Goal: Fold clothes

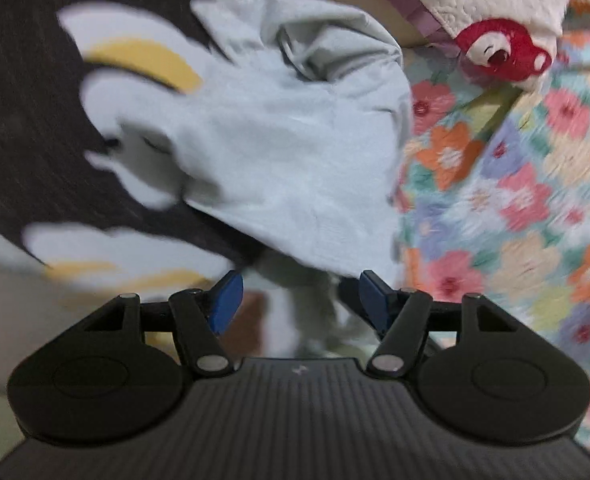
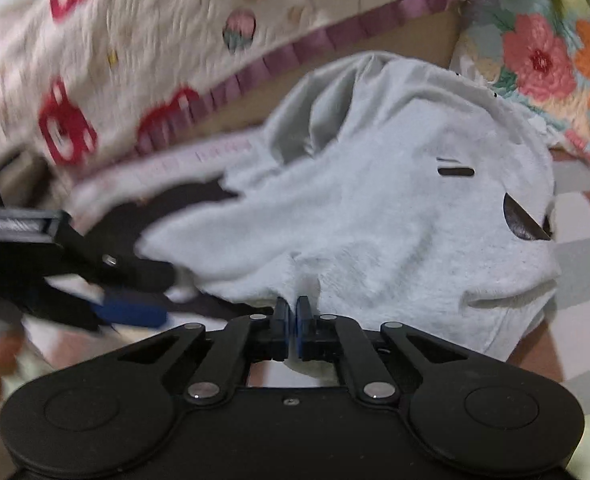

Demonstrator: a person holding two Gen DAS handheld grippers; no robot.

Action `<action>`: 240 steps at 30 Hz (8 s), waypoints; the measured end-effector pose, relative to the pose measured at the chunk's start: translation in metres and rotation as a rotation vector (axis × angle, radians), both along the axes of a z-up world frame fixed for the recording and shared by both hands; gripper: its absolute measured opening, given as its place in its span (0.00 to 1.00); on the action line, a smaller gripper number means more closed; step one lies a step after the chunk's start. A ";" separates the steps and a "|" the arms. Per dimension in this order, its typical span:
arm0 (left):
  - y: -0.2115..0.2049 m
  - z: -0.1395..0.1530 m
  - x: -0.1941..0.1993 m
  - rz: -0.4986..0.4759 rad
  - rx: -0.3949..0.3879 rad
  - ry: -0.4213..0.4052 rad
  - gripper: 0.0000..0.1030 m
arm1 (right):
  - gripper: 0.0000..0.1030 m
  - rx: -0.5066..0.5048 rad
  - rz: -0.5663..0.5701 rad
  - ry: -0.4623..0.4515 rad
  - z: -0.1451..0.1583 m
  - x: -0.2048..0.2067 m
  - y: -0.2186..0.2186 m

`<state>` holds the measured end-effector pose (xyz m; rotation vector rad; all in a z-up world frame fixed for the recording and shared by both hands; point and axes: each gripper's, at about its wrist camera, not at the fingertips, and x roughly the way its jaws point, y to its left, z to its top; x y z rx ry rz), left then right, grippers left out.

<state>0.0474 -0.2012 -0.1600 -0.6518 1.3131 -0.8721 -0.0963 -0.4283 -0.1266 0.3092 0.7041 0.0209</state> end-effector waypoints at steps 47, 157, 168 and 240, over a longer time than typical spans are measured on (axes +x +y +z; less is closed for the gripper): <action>0.021 0.216 -0.025 0.211 0.280 -0.921 0.06 | 0.69 -0.177 0.084 0.017 -0.019 0.016 0.022; 0.155 0.078 -0.030 0.250 0.486 -0.434 0.07 | 0.12 0.155 -0.115 -0.043 0.029 -0.094 -0.047; 0.170 0.048 -0.025 0.248 0.396 -0.239 0.10 | 0.45 0.563 -0.246 0.160 -0.021 -0.102 -0.074; 0.191 0.448 -0.029 0.504 0.150 -1.119 0.04 | 0.04 0.022 -0.081 -0.980 0.361 -0.066 -0.082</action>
